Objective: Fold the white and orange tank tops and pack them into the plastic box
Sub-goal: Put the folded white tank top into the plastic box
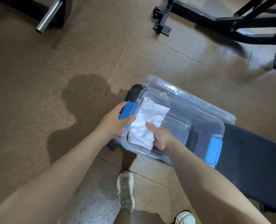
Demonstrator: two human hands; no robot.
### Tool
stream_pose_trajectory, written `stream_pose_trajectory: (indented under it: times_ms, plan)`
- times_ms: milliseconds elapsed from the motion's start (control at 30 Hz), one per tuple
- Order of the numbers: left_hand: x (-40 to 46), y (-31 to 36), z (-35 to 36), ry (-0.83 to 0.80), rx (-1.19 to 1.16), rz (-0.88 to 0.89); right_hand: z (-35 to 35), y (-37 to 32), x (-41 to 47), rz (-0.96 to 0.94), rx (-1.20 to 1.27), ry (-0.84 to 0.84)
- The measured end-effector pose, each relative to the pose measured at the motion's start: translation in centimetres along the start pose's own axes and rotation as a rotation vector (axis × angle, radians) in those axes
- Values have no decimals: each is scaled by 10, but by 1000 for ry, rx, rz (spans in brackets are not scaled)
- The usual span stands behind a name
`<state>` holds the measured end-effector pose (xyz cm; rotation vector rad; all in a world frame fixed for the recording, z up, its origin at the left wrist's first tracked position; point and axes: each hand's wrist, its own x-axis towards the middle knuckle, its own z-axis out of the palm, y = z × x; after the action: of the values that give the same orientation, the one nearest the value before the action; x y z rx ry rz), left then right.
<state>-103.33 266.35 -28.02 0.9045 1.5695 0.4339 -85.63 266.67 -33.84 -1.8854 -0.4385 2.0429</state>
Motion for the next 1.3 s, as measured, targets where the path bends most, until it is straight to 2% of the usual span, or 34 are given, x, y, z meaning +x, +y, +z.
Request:
stream_pose_trajectory:
  times_ms: [67,100,167,200,267,300,333,400,500,567,800,900,967,1033,1100,1167,1300]
  plan:
    - [3,-3,0,-14,-54,-21,2,-2,4,-65,-367,196]
    - [4,-5,0,-15,-66,-22,1,1,7,-160,-497,331]
    - [4,-11,1,-16,-75,-26,0,9,-1,-404,-721,536]
    - [3,-12,2,-11,-75,-27,-1,12,-6,-589,-883,570]
    - [2,-13,3,0,-62,-6,-8,15,-8,-947,-1227,504]
    - [2,-12,4,2,-51,9,-13,15,-4,-1041,-1368,442]
    - [2,-10,4,4,-45,19,-17,15,-2,-1056,-1479,353]
    - [3,-10,4,6,-53,34,-21,12,0,-939,-1596,200]
    - [4,-12,4,-3,-61,59,-27,8,6,-659,-1657,74]
    - [4,-14,5,5,-61,79,-24,2,11,-557,-1686,38]
    - [10,-21,9,34,-2,67,9,4,31,-370,-1787,140]
    - [12,-18,8,82,126,5,12,-5,32,-348,-1752,47]
    - [5,-13,7,153,450,-46,4,-6,23,-369,-1611,-45]
    - [-5,-1,7,267,732,-26,-9,-11,3,-459,-1421,-36]
    - [-15,25,8,316,753,38,-24,-25,-25,-570,-1289,42]
    - [-23,54,12,317,703,117,-42,-39,-54,-648,-1271,81]
    - [-49,99,35,228,550,289,-80,-35,-112,-711,-1276,117]
